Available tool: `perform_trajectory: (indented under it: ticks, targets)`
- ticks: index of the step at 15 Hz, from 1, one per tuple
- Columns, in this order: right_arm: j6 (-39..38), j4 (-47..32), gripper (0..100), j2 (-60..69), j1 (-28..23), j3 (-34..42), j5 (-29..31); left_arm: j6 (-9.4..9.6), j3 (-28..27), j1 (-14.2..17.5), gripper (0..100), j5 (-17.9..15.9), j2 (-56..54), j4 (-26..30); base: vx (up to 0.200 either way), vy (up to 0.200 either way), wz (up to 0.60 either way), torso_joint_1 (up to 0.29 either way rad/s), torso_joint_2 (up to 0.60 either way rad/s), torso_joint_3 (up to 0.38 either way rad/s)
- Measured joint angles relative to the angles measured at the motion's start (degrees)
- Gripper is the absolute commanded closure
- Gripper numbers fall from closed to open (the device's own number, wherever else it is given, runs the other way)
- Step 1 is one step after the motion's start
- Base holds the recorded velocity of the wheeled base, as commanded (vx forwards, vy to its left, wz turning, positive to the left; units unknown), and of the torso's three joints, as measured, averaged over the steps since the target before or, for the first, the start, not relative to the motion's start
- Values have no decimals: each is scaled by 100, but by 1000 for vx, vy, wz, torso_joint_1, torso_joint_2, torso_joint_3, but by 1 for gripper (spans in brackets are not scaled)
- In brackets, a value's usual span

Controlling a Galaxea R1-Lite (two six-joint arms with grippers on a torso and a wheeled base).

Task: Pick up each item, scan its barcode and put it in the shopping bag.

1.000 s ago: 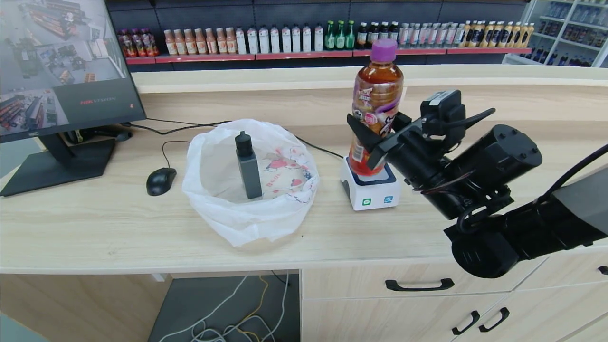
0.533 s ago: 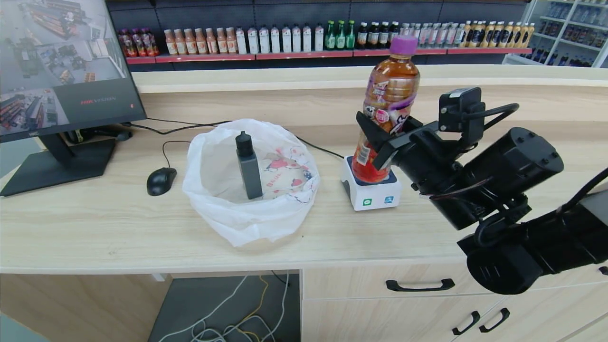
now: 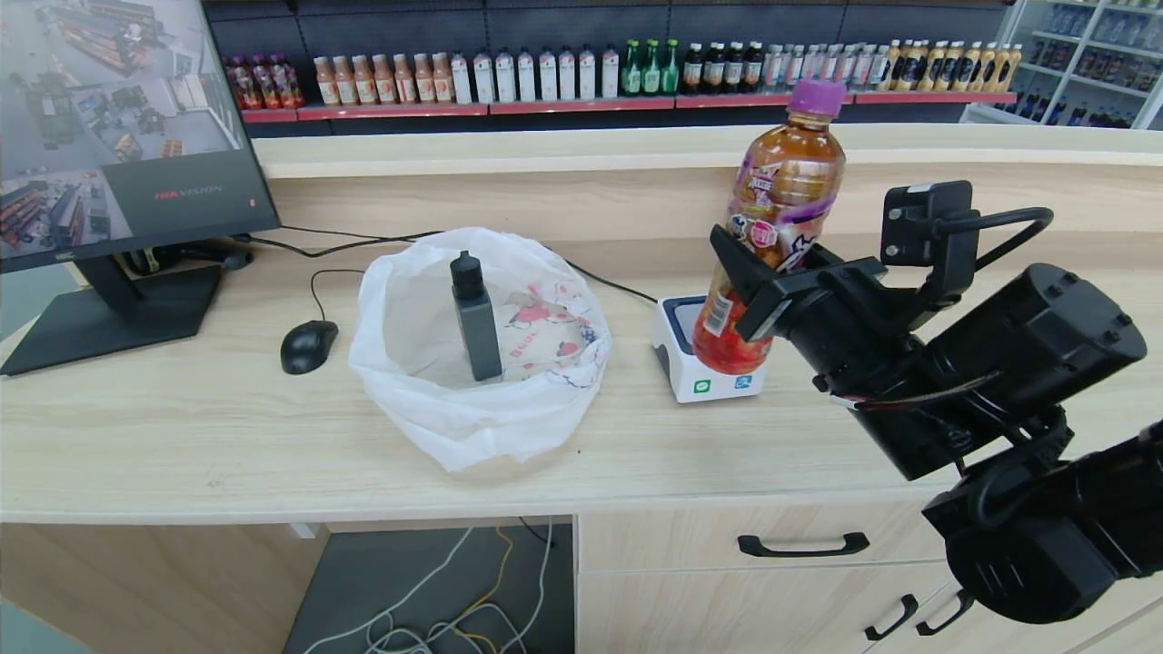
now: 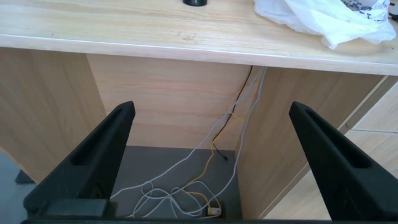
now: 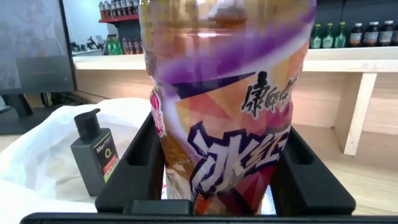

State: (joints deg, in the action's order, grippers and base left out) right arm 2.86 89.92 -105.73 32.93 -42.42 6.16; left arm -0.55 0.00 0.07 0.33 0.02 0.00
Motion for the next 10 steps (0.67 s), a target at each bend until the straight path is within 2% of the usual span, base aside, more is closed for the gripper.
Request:
perform_trajectory:
  ticks: [9, 10]
  targets:
    - [-112, 0, 100, 52, 6, 106, 0, -21, 0, 0, 0, 0, -2, 0, 0, 0, 0, 0, 0, 0]
    - [-121, 2, 100, 49, 6, 95, 0, -21, 0, 0, 0, -1, 0, 0, 0, 200, 0, -2, -2, 2]
